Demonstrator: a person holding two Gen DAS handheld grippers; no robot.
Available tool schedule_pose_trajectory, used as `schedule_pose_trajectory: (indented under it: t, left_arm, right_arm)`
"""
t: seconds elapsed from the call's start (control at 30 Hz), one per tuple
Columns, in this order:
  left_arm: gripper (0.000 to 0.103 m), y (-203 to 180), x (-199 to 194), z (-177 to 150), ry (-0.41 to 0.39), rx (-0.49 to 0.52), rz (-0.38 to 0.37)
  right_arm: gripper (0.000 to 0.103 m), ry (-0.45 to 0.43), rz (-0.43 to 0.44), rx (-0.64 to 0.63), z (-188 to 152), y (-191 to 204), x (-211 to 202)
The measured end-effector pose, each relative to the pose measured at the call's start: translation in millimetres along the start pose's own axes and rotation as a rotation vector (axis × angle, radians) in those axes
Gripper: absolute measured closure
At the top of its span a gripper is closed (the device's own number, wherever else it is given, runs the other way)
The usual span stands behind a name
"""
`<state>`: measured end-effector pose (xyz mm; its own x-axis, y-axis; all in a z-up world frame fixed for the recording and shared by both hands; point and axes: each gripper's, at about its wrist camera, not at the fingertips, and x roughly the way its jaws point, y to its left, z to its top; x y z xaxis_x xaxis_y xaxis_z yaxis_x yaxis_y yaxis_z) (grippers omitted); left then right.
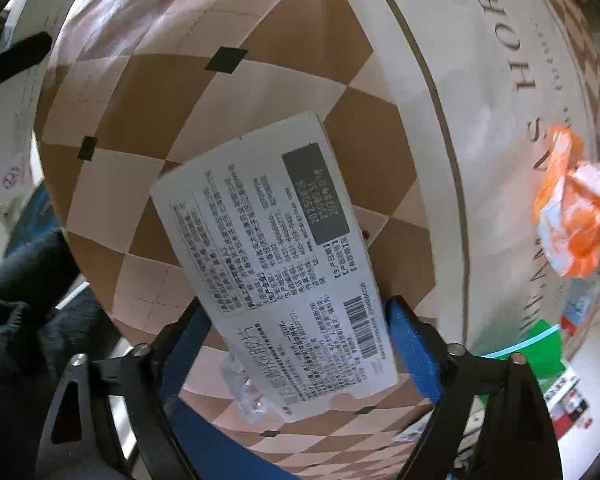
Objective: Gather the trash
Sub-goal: 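Lift the toothpaste box with left tool while right tool regrasps the medicine box, then carry both boxes down to the white bin and open both tools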
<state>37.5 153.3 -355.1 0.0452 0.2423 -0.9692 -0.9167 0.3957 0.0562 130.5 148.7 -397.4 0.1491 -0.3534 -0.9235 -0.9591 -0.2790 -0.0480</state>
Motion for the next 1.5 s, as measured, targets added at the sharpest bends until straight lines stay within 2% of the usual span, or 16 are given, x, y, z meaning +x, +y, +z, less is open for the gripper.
schedule_pose_trajectory:
  t: [0.17, 0.43, 0.53, 0.57, 0.6, 0.83, 0.87, 0.9, 1.0, 1.07, 1.17, 1.27, 1.33, 1.37, 1.43, 1.5]
  left_arm:
    - [0.06, 1.0, -4.6, -1.8, -0.014, 0.019, 0.004]
    - [0.06, 15.5, -31.2, -8.4, -0.053, 0.037, -0.021]
    - [0.06, 25.2, -49.1, -13.7, -0.079, 0.044, -0.05]
    - [0.06, 28.5, -53.9, -16.8, -0.087, 0.046, -0.058]
    - [0.06, 31.7, -57.2, -19.8, -0.091, 0.049, -0.063]
    - [0.06, 47.1, -40.3, -34.8, -0.066, 0.076, -0.048]
    - [0.06, 49.6, -39.9, -37.0, -0.064, 0.079, -0.046]
    - [0.06, 51.7, -39.1, -39.0, -0.063, 0.08, -0.046]
    - [0.06, 58.0, -40.2, -44.9, -0.063, 0.08, -0.055]
    - [0.06, 64.9, -42.0, -49.9, -0.063, 0.071, -0.067]
    - [0.06, 79.2, -46.0, -59.4, -0.048, 0.056, -0.101]
    - [0.06, 101.0, -43.6, -80.8, -0.002, 0.046, -0.167]
    - [0.06, 113.1, -30.4, -98.5, 0.056, 0.057, -0.207]
    - [0.06, 117.8, -19.4, -107.5, 0.094, 0.065, -0.221]
    - [0.06, 125.2, 13.4, -126.8, 0.188, 0.08, -0.259]
    - [0.06, 130.0, 52.9, -143.5, 0.281, 0.083, -0.281]
  right_arm:
    - [0.023, -0.067, 0.013, 0.127, -14.4, -19.3, -8.9]
    - [0.025, -0.238, 0.089, 0.398, -45.0, -53.0, -62.5]
    - [0.032, -0.324, 0.202, 0.544, -71.7, -62.3, -78.1]
    - [0.038, -0.342, 0.235, 0.574, -77.6, -63.5, -79.8]
    - [0.057, -0.36, 0.225, 0.616, -83.3, -61.3, -79.5]
    - [0.058, -0.319, 0.121, 0.686, -64.3, -61.3, -44.3]
    - [0.063, -0.32, 0.117, 0.71, -65.9, -63.1, -40.5]
    - [0.089, -0.326, 0.121, 0.733, -68.9, -66.7, -37.8]
    - [0.093, -0.368, 0.115, 0.782, -80.6, -75.0, -48.2]
    - [0.093, -0.415, 0.167, 0.822, -100.9, -72.9, -63.4]
    - [0.093, -0.487, 0.259, 0.863, -134.1, -54.9, -86.5]
    - [0.093, -0.535, 0.359, 0.909, -156.7, 7.2, -77.5]
    - [0.093, -0.527, 0.416, 0.934, -168.3, 43.1, -52.6]
    - [0.093, -0.505, 0.477, 0.956, -172.7, 66.1, -30.5]
    - [0.093, -0.457, 0.549, 0.982, -163.0, 113.2, 7.8]
    - [0.093, -0.382, 0.625, 1.002, -136.9, 143.5, 63.8]
